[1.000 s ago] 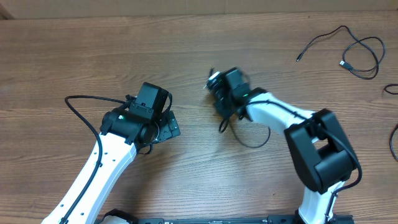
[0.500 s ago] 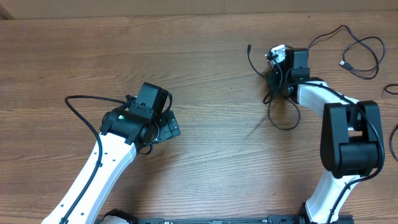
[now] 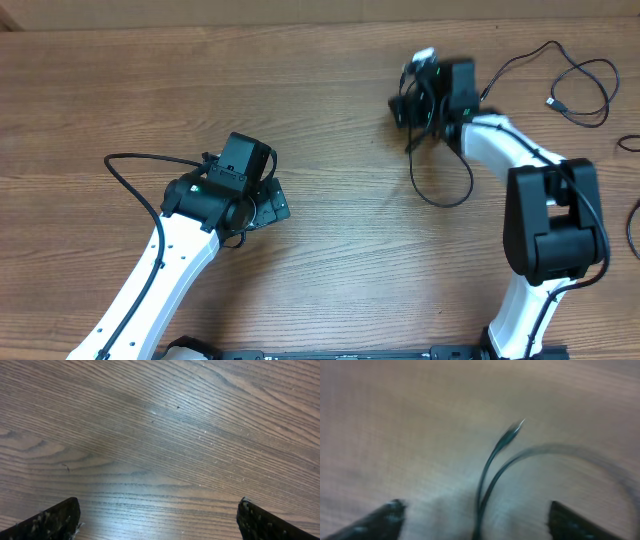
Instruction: Untangle cables
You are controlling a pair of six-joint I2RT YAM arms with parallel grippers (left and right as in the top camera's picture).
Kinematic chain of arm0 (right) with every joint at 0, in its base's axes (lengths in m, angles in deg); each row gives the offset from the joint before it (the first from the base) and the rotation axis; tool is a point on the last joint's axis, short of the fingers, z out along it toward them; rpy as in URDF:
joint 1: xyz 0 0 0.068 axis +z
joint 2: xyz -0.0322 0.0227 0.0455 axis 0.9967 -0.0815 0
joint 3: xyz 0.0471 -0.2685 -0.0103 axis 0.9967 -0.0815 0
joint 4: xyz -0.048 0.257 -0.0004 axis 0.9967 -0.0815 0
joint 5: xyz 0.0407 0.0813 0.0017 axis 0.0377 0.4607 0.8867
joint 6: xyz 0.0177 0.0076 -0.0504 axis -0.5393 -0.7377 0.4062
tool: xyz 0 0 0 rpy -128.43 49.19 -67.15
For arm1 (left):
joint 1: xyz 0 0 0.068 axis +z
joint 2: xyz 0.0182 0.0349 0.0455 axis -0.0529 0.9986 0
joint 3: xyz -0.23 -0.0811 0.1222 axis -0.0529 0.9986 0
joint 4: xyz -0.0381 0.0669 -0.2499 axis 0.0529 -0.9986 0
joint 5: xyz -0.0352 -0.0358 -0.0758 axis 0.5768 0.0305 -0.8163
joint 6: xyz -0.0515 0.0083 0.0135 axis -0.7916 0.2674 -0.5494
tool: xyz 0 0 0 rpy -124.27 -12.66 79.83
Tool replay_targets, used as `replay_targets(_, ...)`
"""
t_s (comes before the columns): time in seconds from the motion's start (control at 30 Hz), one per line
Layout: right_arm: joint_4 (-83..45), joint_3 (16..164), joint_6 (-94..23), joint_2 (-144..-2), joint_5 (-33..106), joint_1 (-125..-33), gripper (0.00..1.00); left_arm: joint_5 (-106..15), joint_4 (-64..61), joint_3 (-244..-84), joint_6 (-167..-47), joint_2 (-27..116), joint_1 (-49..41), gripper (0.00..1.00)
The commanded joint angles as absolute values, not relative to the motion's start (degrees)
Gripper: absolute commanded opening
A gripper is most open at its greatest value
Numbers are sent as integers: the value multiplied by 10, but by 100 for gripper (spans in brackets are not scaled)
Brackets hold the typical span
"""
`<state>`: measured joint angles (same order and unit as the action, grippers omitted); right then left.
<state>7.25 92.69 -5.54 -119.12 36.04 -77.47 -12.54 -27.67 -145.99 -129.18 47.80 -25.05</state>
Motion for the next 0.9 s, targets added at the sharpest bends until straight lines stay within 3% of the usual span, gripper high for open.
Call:
replay_targets(0.0,56,1024,-122,-1190,344,-809,100,-116,-277,-1456,-1300,474,-249,99)
replay_targets(0.07,69,1035,-142,-1191,307,-825,97,-116,-277,-1456,-1300,474,-249,100)
replay_targets(0.23,94,1035,-200,-1224,234,-874,59,-116,-277,-1456,-1300,474,-249,100)
replay_targets(0.33,97,1035,-213,-1254,235,-894,26,-116,-277,-1456,-1300,474,-249,99)
replay_targets(0.43,109,1035,-212,-1274,237,-896,15,-116,-277,-1456,-1300,474,-249,99)
replay_targets(0.87,158,1036,-219,-1360,224,-901,15,-116,-277,-1456,-1300,474,-249,99)
